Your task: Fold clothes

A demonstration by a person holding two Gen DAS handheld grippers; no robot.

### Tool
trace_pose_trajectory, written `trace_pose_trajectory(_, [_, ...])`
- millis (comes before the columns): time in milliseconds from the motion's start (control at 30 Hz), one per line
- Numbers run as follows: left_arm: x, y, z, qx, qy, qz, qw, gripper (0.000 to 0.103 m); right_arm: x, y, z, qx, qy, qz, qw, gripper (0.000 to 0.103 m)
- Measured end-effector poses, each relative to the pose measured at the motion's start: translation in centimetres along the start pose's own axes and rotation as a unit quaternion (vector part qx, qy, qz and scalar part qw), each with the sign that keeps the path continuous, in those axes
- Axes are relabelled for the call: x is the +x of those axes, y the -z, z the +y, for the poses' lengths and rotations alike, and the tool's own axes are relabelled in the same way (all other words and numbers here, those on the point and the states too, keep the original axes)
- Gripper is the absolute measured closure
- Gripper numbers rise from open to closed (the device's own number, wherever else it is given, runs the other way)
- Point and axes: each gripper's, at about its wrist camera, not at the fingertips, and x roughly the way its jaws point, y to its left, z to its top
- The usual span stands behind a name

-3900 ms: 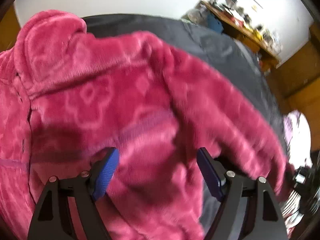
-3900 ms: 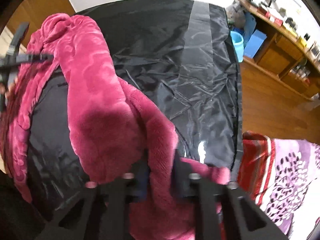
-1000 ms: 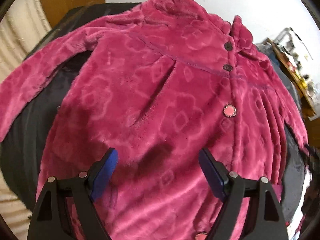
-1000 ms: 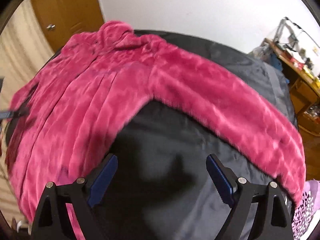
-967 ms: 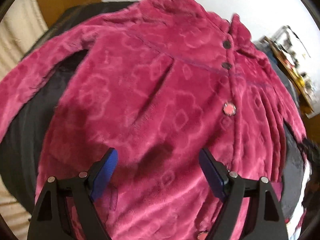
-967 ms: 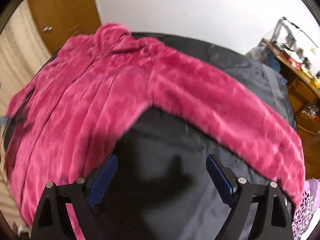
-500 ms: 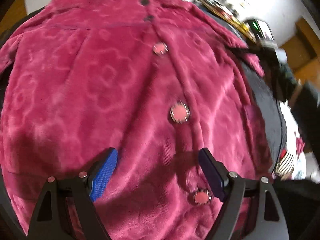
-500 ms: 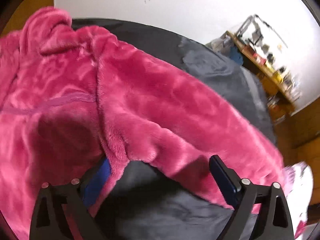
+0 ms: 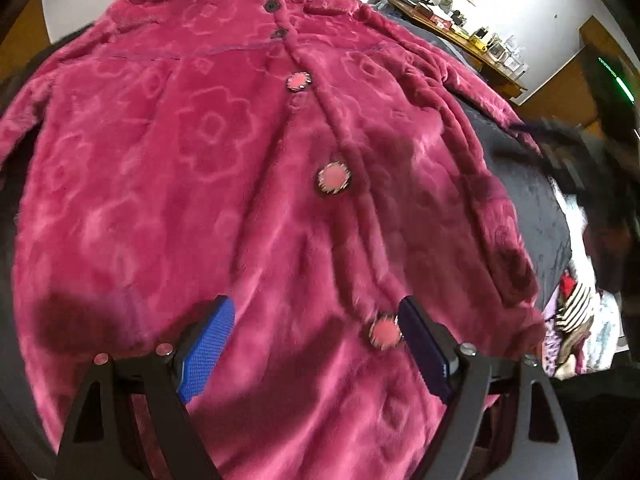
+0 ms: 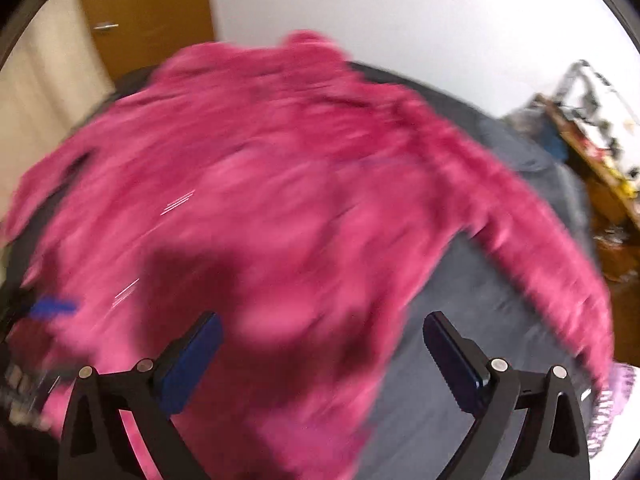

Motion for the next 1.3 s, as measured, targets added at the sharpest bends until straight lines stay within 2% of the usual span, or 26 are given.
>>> trace_pose_trajectory(67, [-1.0, 0.8, 0.4, -0.006, -0.01, -0.007, 0.9999, 0.016, -1.0, 3.3, 2.2, -0.004, -0.026, 0.007, 1.0, 0.002])
trace_pose_trajectory(133, [-2.0, 1.4, 1.6, -0.029, -0.028, -0.021, 0.9989, 0.016, -1.2, 6.1, 3.9, -0.016, -0.033, 0.021, 0.999, 0.002])
trace_pose_trajectory(300, [-2.3, 3.1, 3.6, -0.054, -0.098, -0.044, 0.9928, 0.016, 0.6, 10.0, 5.4, -0.016, -0.027, 0.044, 0.999, 0.002])
trace_pose_trajectory(367, [-1.7, 4.1, 4.0, -0.057, -0.107, -0.037, 0.9919, 0.016, 1.3, 11.0, 5.8, -0.023, -0.01, 0.051, 0.998, 0.001])
trace_pose_trajectory(433, [-1.0, 5.6, 3.7, -0.051, -0.117, -0.029, 0.9914, 0.016, 1.9, 11.9, 6.1, -0.03, 0.007, 0.058, 0.998, 0.001])
trace_pose_trajectory(500, [-0.5, 7.4, 2.7, -0.029, -0.141, -0.036, 0.9889, 0.016, 1.9, 12.6, 6.8, -0.062, 0.023, 0.051, 0.996, 0.001])
trace_pose_trajectory(600, [-0.5, 9.8, 1.1, 0.003, -0.174, -0.072, 0.9822, 0.016, 1.7, 13.1, 6.3, -0.053, 0.017, 0.054, 0.997, 0.001])
trace_pose_trajectory(700, [-0.9, 11.6, 0.9, -0.01, -0.178, -0.104, 0.9784, 0.016, 1.3, 13.8, 6.1, -0.053, 0.016, 0.045, 0.997, 0.001])
trace_pose_trajectory(867, [-1.2, 12.6, 0.5, -0.006, -0.181, -0.109, 0.9773, 0.016, 0.4, 15.6, 5.9, -0.051, 0.015, 0.037, 0.998, 0.001])
trace_pose_trajectory(1067, [-1.2, 12.4, 0.7, 0.0, -0.182, -0.101, 0.9781, 0.016, -0.9, 18.0, 5.6, -0.055, 0.015, 0.019, 0.998, 0.001])
trace_pose_trajectory(1300, [-1.1, 11.5, 0.8, 0.012, -0.174, -0.075, 0.9819, 0.016, -1.6, 19.0, 5.1, -0.049, 0.017, 0.015, 0.999, 0.001])
